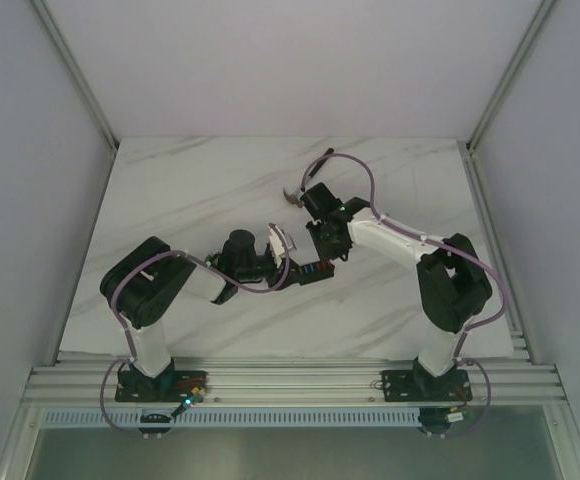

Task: Snap on the fuse box
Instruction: Install the fuse at the fuse box base.

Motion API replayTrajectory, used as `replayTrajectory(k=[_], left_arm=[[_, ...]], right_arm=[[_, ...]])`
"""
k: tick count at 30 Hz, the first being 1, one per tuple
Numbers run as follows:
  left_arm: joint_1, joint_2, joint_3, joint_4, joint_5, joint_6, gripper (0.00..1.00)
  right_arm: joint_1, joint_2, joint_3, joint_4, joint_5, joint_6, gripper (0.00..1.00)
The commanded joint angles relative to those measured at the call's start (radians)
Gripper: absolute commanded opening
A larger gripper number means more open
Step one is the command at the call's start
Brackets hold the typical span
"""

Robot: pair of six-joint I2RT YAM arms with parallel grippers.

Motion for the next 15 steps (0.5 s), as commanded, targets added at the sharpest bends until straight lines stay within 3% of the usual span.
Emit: replayTrajectory(k=[1, 15], left_arm=[[0.006, 0.043, 0.0, -0.084, 0.005, 0.021, 0.37], [0.005, 0.045, 0.001, -0.087, 0.005, 0.021, 0.37]], right_arm=[[-0.001, -0.013, 0.024, -0.003, -0.01, 0.014, 0.3], [-0.007, 0.078, 0.011, -0.001, 0.005, 0.027, 0.17]])
